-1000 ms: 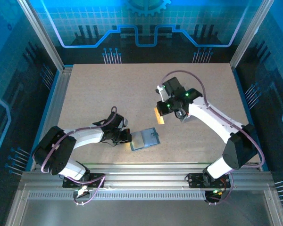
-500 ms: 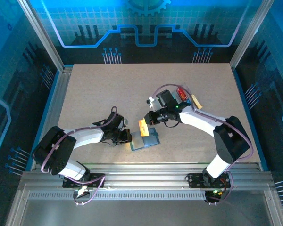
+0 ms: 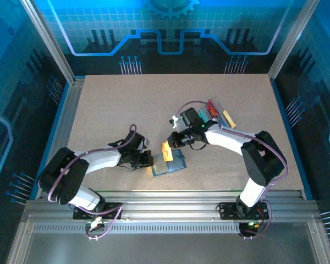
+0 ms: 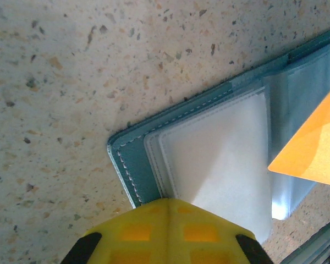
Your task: Put the credit cards into the card holder
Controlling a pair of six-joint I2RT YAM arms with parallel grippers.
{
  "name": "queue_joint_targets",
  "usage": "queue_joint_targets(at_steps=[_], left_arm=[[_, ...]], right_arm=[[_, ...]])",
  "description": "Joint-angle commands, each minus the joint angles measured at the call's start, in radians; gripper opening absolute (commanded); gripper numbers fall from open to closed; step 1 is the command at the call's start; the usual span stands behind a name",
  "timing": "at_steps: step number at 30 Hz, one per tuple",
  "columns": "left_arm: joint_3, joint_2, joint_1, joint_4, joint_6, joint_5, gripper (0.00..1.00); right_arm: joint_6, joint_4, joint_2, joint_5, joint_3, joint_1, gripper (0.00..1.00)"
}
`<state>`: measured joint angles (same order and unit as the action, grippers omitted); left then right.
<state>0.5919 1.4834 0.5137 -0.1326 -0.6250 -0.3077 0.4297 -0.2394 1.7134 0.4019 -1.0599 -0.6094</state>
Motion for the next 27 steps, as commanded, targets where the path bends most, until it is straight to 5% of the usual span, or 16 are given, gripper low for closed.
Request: queue_joint_targets(at_steps=[1,27], left_arm=[[-0.012,0.000,0.001,-0.079,0.021,0.039,0.00],[-0.012,-0.001,0.002,-0.076,0.013,0.036,0.00]], right_arm=[[0.000,0.020,0.023,0.010,0.018,-0.001,0.00],[0.003,0.023,0.032,0.007,0.041,0.027,0.00]])
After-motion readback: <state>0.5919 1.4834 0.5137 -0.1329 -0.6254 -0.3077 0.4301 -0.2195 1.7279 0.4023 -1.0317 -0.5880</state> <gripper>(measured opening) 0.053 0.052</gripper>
